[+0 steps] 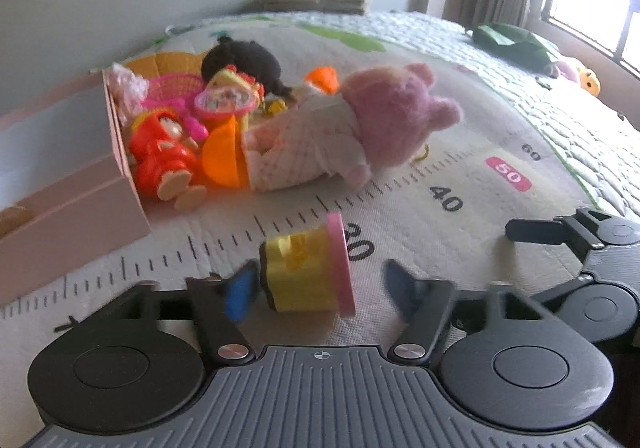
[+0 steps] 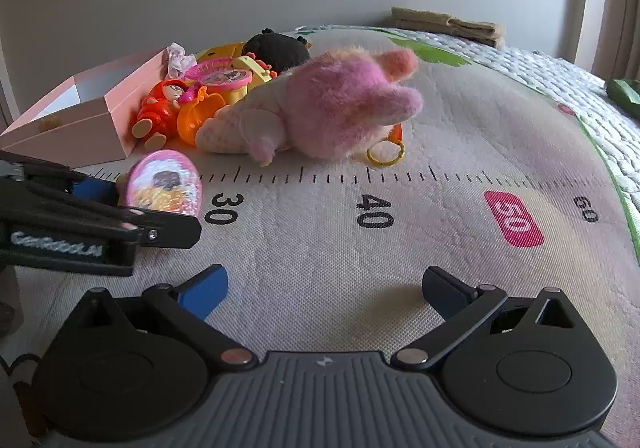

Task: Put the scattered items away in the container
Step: 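Grasp the yellow pudding-cup toy with the left gripper while the right gripper approaches the pink lid, then grasp the orange plastic piece with the right gripper while the left gripper holds the pudding cup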

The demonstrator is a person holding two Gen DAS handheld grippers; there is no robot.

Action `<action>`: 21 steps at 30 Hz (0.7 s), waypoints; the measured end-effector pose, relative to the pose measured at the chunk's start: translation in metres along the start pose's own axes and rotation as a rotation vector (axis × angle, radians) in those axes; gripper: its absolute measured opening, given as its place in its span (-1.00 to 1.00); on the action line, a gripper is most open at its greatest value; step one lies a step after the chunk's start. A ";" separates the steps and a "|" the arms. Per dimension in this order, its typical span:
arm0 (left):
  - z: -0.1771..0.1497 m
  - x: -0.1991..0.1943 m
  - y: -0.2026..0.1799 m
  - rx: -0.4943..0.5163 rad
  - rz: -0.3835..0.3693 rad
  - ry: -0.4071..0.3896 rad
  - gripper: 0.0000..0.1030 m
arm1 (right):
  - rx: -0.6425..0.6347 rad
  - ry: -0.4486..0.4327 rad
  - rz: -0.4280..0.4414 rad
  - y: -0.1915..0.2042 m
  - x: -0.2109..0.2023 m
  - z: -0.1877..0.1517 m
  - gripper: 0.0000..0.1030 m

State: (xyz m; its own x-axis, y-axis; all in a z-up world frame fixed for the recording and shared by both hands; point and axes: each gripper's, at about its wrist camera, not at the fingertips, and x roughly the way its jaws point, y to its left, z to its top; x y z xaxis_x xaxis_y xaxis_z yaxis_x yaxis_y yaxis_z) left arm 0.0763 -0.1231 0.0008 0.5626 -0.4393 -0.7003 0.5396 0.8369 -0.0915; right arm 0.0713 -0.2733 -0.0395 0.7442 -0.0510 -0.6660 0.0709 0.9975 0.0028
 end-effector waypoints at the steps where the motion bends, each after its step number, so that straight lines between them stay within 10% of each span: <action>1: 0.000 0.002 0.001 -0.010 -0.002 0.004 0.31 | -0.001 -0.003 0.000 0.000 0.000 -0.001 1.00; 9: 0.001 0.002 0.011 -0.058 0.006 -0.025 -0.05 | 0.001 0.001 0.002 0.000 0.000 0.000 1.00; 21: -0.036 -0.054 0.055 -0.150 0.098 -0.069 -0.07 | -0.072 -0.087 0.058 0.016 -0.007 0.014 1.00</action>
State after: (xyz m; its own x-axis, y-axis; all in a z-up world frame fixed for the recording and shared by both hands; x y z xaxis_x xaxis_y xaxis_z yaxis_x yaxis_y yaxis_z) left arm 0.0531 -0.0411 0.0077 0.6521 -0.3703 -0.6615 0.3839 0.9137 -0.1331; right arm 0.0765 -0.2577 -0.0248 0.8005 0.0059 -0.5993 -0.0193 0.9997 -0.0158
